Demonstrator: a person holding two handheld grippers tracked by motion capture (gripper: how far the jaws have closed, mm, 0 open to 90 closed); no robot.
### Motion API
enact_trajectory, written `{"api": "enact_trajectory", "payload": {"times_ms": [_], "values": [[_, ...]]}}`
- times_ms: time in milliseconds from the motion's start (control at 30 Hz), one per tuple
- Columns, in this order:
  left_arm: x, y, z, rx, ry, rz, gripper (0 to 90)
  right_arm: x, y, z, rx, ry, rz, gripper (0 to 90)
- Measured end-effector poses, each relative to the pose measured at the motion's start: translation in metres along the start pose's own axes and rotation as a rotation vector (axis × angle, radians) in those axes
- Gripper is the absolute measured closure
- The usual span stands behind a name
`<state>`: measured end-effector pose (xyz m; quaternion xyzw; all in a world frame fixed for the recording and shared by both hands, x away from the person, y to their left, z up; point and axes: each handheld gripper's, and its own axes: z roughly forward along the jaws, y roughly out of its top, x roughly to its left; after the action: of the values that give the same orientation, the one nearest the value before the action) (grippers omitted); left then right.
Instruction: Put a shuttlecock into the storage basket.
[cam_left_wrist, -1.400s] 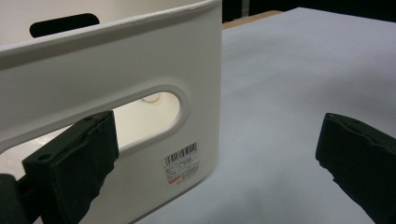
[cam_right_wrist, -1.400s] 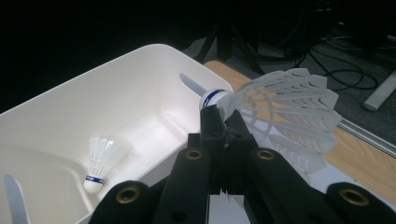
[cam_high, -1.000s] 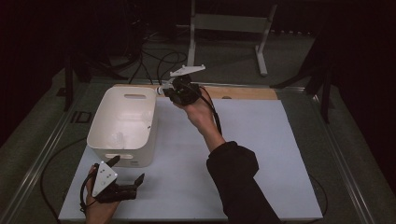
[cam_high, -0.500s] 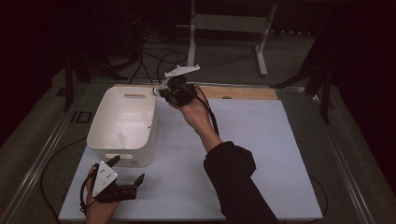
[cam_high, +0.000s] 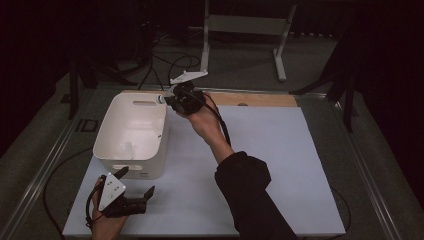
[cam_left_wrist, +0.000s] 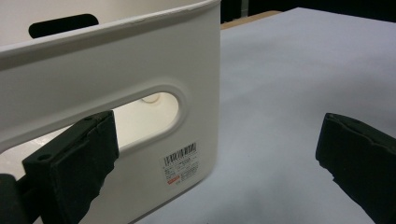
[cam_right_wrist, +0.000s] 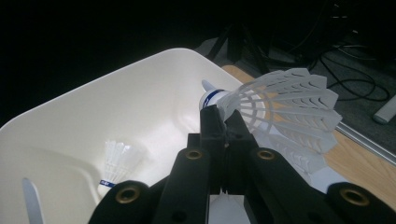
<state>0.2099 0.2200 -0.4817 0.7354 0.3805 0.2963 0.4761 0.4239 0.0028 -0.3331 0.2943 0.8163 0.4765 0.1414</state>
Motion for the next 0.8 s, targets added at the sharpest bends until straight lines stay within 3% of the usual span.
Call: {"api": "enact_trajectory", "payload": {"times_ms": [800], "values": [[0.000,0.000,0.000,0.002,0.000,0.003,0.0,0.018,0.004,0.010,0.015,0.027,-0.034,88.9]]}}
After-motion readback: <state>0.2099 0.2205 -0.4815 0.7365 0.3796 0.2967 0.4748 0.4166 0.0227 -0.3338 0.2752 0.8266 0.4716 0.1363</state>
